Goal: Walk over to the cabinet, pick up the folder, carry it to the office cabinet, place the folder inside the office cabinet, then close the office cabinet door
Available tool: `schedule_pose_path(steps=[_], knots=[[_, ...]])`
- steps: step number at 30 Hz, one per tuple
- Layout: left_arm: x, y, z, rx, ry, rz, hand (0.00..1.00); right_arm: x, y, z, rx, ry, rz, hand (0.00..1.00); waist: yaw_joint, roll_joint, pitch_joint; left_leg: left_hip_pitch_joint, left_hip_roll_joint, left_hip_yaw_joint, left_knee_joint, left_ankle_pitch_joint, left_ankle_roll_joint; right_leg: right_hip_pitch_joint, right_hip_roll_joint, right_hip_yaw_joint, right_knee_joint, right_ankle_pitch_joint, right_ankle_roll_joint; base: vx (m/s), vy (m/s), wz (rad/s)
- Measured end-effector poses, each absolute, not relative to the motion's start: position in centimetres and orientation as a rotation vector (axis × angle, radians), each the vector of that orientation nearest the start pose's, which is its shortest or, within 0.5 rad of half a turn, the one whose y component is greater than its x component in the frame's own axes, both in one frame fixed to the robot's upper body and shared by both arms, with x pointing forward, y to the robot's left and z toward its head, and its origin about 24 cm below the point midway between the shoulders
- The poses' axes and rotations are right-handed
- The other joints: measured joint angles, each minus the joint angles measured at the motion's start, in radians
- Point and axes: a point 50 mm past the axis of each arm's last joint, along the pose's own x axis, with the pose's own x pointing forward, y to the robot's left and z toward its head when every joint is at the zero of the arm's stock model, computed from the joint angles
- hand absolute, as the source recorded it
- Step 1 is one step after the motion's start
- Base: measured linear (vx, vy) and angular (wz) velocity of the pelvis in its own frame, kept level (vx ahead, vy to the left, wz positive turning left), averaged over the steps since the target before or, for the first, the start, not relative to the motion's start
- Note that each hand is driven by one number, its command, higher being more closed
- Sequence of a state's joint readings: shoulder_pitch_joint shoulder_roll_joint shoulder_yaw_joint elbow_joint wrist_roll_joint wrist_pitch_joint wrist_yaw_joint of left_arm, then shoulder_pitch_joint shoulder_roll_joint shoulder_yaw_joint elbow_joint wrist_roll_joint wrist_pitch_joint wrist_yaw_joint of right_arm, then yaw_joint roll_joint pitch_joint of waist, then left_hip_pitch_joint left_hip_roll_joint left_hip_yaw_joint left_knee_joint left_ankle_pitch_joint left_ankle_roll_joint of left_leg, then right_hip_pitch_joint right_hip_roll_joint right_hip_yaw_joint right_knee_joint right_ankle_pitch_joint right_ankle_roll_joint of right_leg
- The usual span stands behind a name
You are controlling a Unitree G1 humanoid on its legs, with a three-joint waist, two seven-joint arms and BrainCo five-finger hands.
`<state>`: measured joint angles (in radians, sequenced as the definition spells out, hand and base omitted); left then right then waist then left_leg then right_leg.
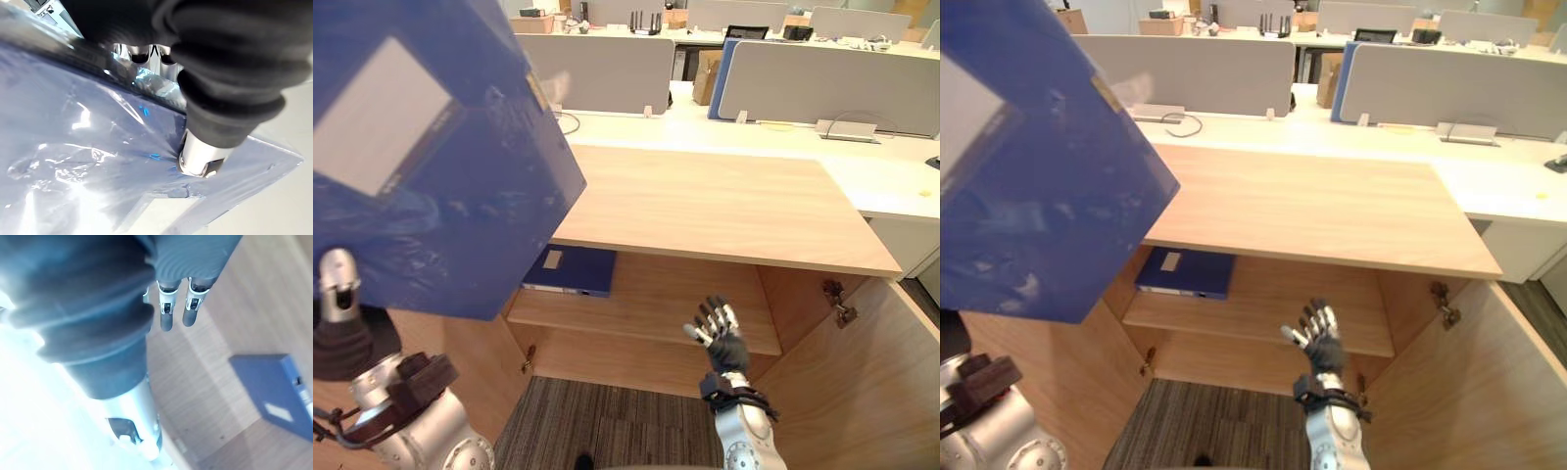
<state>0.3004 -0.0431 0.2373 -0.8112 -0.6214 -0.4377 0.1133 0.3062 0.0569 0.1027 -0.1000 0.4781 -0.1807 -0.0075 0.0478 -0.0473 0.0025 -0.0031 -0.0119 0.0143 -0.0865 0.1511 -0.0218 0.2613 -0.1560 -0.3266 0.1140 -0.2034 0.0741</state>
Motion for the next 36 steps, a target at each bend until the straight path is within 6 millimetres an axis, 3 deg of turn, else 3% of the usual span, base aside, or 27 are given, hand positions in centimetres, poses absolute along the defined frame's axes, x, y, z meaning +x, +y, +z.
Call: schedule_pose_path(steps=[2, 9, 15, 26, 36], knots=[[12.8, 22.6, 18.6, -0.582, -1.019, 0.297, 1.00, 19.4, -14.4, 4.5, 0.608, -0.139, -0.053, 0.00, -0.002, 0.001, 0.000, -0.002, 0.000, 0.001, 0.000, 0.005, 0.001, 0.000, 0.001, 0.001, -0.007, -0.002, -0.002, -0.01, 0.008, -0.04], [13.0, 22.8, 18.2, -0.659, -1.028, 0.228, 1.00, 21.0, -14.2, 10.5, 0.737, -0.437, 0.121, 0.00, -0.010, -0.003, 0.001, -0.006, -0.004, 0.001, 0.000, 0.024, -0.003, -0.001, 0.005, 0.004, -0.020, -0.002, -0.003, 0.00, 0.000, 0.00], [15.2, 22.2, 15.7, -0.698, -0.870, 0.204, 1.00, 23.9, -12.5, 15.9, 0.752, -0.636, 0.348, 0.00, -0.008, 0.000, 0.013, -0.006, -0.004, 0.001, 0.000, 0.032, -0.004, -0.002, 0.007, 0.005, -0.020, -0.001, -0.002, -0.02, 0.016, 0.00], [17.0, 21.4, 14.6, -0.556, -0.747, 0.150, 1.00, 29.4, -10.2, 19.3, 0.522, -0.604, 0.538, 0.00, 0.000, 0.018, 0.025, -0.006, 0.002, 0.001, 0.000, 0.046, -0.003, -0.002, 0.012, 0.005, -0.026, 0.000, -0.001, -0.01, 0.006, 0.00], [17.5, 20.2, 14.7, -0.535, -0.719, 0.080, 1.00, 32.0, -7.4, 21.3, 0.363, -0.523, 0.693, 0.00, 0.014, 0.032, 0.034, -0.015, 0.001, -0.005, 0.000, 0.050, -0.004, -0.003, 0.016, 0.004, -0.035, 0.002, 0.002, 0.00, 0.000, 0.00]])
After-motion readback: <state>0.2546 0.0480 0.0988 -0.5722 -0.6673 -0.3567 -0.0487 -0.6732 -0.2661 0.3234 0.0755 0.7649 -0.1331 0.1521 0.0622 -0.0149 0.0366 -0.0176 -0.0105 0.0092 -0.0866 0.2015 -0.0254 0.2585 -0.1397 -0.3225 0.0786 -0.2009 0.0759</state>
